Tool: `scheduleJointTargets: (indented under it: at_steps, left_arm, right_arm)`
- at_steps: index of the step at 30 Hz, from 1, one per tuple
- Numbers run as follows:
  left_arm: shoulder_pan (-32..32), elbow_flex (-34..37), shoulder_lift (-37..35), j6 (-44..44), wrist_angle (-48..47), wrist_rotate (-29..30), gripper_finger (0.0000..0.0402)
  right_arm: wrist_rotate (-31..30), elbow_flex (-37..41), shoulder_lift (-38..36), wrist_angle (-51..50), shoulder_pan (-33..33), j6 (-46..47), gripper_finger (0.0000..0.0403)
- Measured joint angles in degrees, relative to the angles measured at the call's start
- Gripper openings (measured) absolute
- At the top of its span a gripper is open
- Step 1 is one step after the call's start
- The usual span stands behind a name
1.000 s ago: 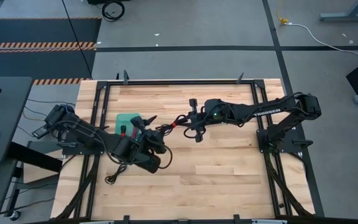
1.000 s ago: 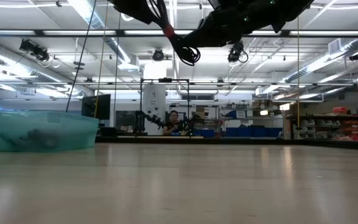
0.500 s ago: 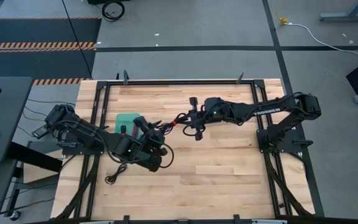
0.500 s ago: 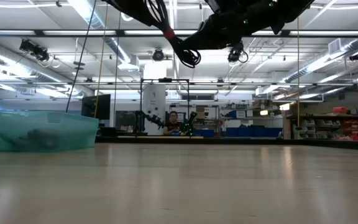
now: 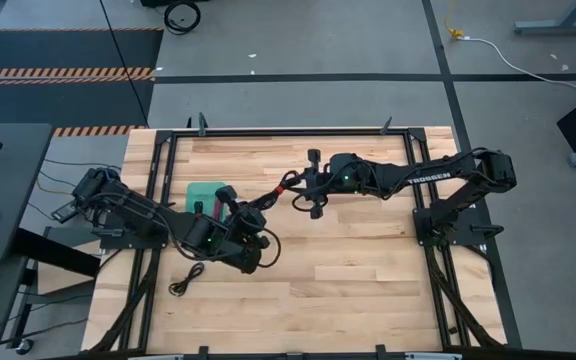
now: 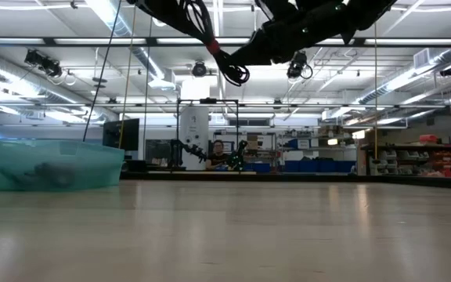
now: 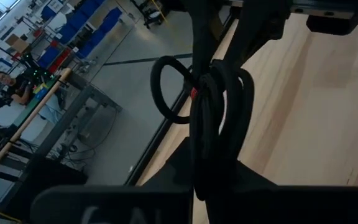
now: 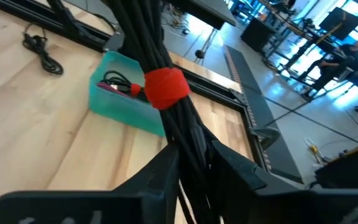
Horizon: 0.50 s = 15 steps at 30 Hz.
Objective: Pick and place USB-C Cables
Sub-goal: Put the black USB cable into the green bin
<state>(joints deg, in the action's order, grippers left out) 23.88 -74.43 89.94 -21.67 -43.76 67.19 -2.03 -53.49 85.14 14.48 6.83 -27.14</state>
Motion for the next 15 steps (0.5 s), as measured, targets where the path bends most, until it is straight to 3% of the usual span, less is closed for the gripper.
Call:
scheduleJointTargets:
  at_steps: [7, 11, 15]
  left_arm:
    - [0.04, 0.00, 0.00, -8.95, -7.23, 1.15, 0.0014]
    - [0.02, 0.00, 0.01, -17.29, -15.84, 1.74, 0.0013]
    - [0.17, 0.00, 0.01, -30.12, -29.03, 0.91, 0.0013]
  right_arm:
    - [-0.12, 0.00, 0.00, 0.50, 0.02, -1.19, 0.0119]
    - [-0.86, 0.00, 0.00, 0.25, 0.05, -2.15, 0.0149]
    - [-6.17, 0.02, 0.00, 0.01, 0.11, -3.04, 0.0186]
